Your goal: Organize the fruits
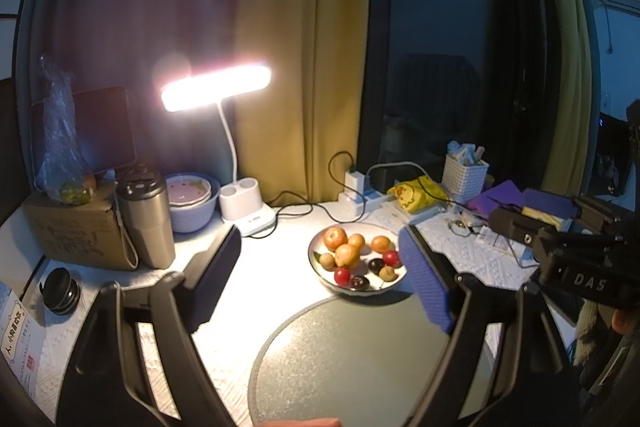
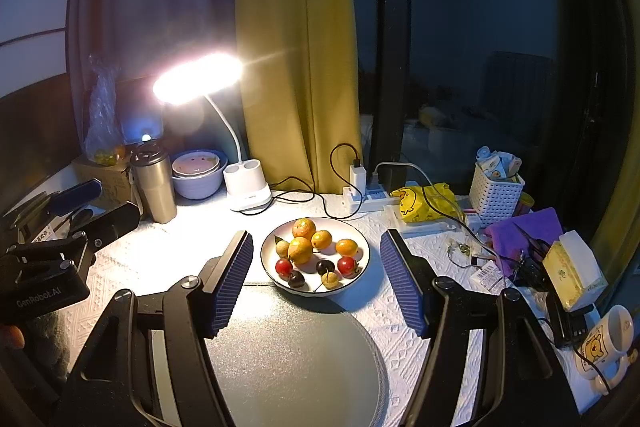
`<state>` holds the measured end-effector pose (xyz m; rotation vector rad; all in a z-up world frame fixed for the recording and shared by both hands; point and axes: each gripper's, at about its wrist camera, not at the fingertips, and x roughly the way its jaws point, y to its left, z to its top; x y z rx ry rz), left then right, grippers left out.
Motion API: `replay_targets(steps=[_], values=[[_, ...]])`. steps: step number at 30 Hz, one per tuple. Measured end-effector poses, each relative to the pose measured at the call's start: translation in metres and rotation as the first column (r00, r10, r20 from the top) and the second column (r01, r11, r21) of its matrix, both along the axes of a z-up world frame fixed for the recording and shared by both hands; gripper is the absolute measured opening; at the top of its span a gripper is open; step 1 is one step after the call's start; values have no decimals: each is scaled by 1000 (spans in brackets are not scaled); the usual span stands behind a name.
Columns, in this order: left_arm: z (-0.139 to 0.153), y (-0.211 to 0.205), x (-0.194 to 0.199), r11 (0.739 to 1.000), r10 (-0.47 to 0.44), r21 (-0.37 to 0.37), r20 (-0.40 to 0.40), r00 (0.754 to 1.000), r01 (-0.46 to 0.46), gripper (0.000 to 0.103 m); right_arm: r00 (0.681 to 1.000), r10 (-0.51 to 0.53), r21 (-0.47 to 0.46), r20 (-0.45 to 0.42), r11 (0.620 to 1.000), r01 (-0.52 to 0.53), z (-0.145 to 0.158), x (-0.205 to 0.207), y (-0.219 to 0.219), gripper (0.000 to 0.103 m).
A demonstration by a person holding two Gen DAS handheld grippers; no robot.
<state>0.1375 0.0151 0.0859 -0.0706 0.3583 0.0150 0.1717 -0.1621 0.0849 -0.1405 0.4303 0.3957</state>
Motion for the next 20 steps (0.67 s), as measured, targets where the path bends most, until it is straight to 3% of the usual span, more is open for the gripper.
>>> replay_targets(steps=[20], values=[[0,-6,8,1000,-18,0,-5,1000,18,82,1000,3,1,-3,1000,-3,-3,7,-1,69]])
